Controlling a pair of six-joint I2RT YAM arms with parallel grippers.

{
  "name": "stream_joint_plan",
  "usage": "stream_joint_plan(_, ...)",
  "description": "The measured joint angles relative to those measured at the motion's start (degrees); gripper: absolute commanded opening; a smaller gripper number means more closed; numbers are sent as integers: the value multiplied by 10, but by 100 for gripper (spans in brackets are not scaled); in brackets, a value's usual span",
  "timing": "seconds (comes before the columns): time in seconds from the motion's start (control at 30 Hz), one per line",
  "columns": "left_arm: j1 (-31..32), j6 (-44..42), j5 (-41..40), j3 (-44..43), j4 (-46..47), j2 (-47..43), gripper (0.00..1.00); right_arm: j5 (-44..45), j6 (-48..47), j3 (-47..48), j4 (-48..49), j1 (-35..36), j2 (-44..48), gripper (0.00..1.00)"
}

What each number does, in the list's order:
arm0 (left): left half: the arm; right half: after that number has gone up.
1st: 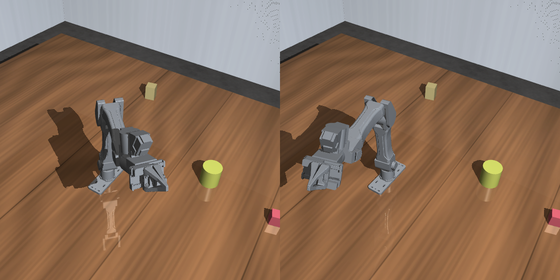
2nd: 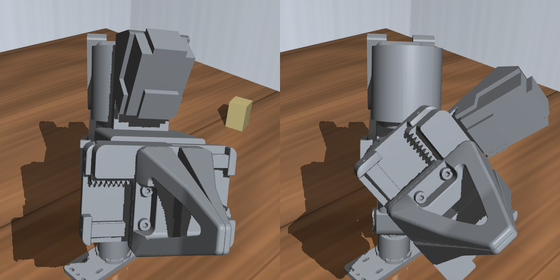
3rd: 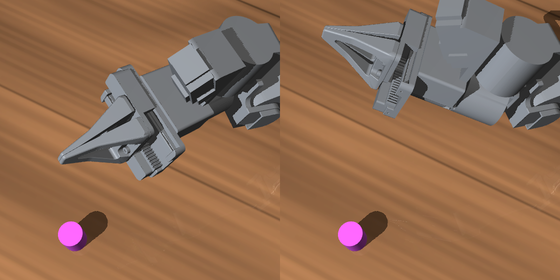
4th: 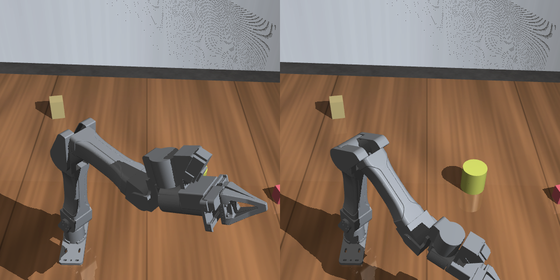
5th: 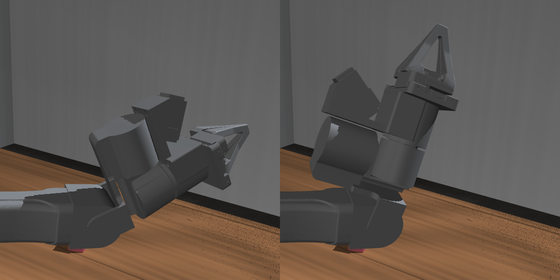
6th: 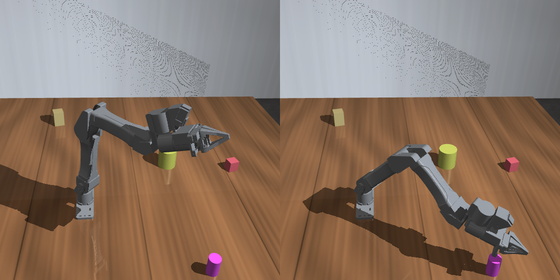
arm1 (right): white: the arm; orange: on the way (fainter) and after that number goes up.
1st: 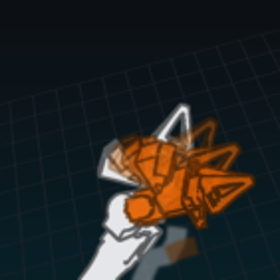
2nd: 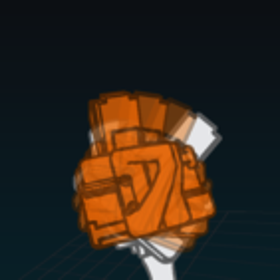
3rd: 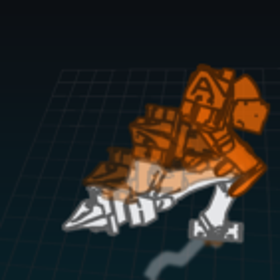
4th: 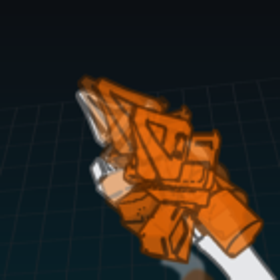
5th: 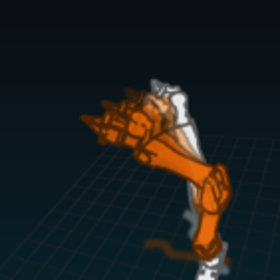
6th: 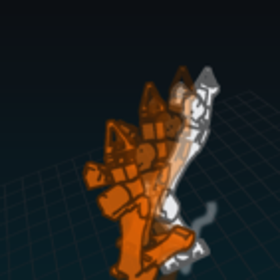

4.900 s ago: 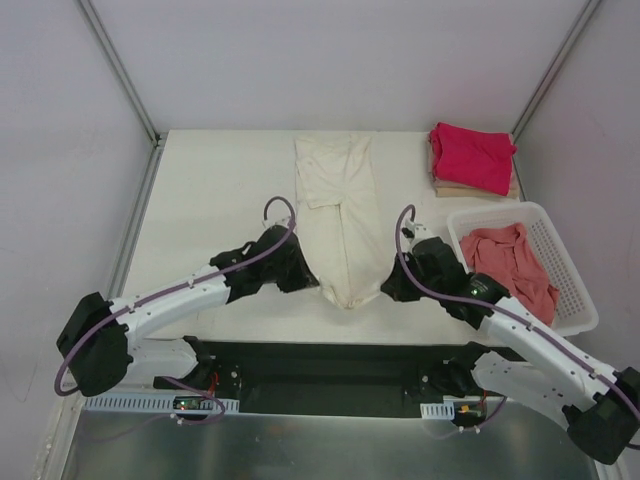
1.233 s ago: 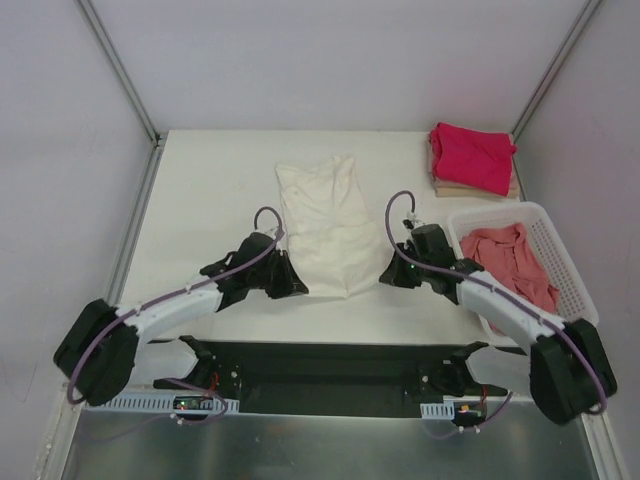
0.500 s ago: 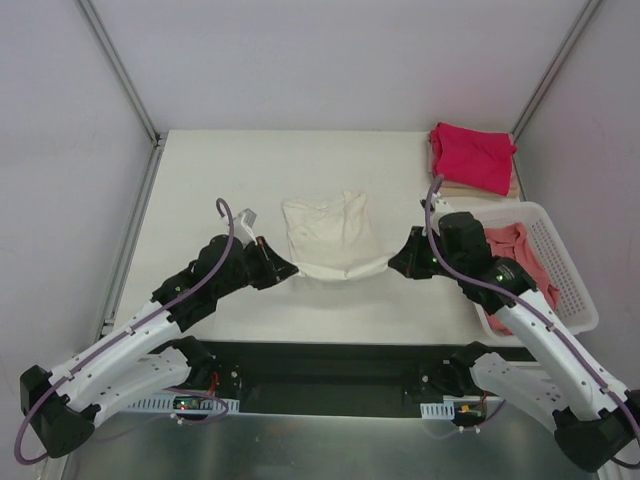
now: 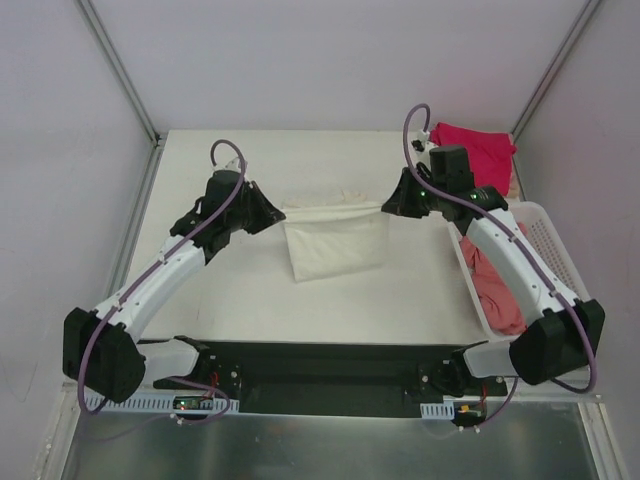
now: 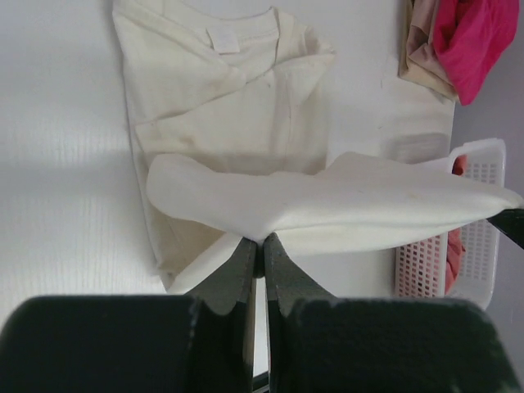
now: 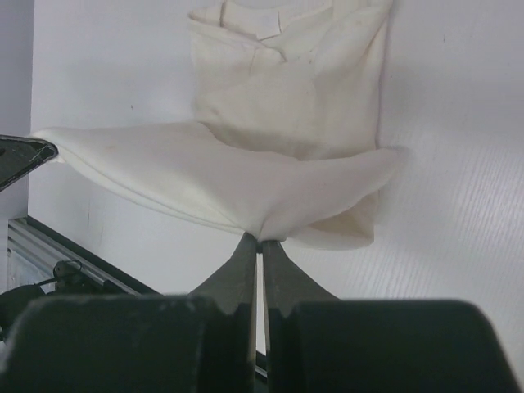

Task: Fold and stack the t-shirts
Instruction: Fold the tshirt

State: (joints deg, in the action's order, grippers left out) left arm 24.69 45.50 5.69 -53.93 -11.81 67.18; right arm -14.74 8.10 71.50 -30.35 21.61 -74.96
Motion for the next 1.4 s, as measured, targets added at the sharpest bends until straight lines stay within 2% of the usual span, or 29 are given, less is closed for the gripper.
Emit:
stream_joint_plan(0.23,-60,-20,59,-77,8,118,0,-43,-12,81,6,-37,-125,1)
stream_joint_plan(0.5,-92,-31,94,-148,16,247,0,-78,-15,183,11,-66,-273,1)
stream_joint_plan(0.7,-111,-39,107,-217,19,353,2,-88,-14,261,14,-73,-388,7)
stream_joint_plan(0.8,-117,-43,108,-238,20,395,10,-93,-14,302,14,-74,-445,13)
stream_joint_plan(0.83,-119,-44,107,-243,20,406,13,-96,-13,318,15,-75,-465,19)
stream_joint_plan(0.9,-122,-45,105,-251,19,424,40,-100,-11,345,14,-75,-500,31)
stream_joint_plan(0.93,-124,-47,105,-256,18,433,49,-100,-10,357,14,-76,-515,44)
stream_joint_plan(0.97,-127,-51,103,-261,18,440,61,-100,-10,367,14,-76,-527,50)
stream_joint_plan(1.0,-130,-52,104,-268,17,447,68,-101,-7,373,13,-78,-535,57)
stream_joint_plan(1.03,-132,-55,104,-273,16,451,73,-101,-9,382,11,-79,-543,79)
stream_joint_plan(1.1,-136,-57,107,-279,15,453,99,-102,-7,390,9,-82,-549,100)
stream_joint_plan(1.13,-137,-60,108,-283,14,453,99,-103,-11,391,8,-83,-549,97)
stream_joint_plan(1.23,-139,-60,115,-288,16,444,99,-104,-16,387,8,-86,-535,97)
stream_joint_plan(1.4,-132,-60,121,-256,15,375,99,-106,-19,275,18,-84,-422,97)
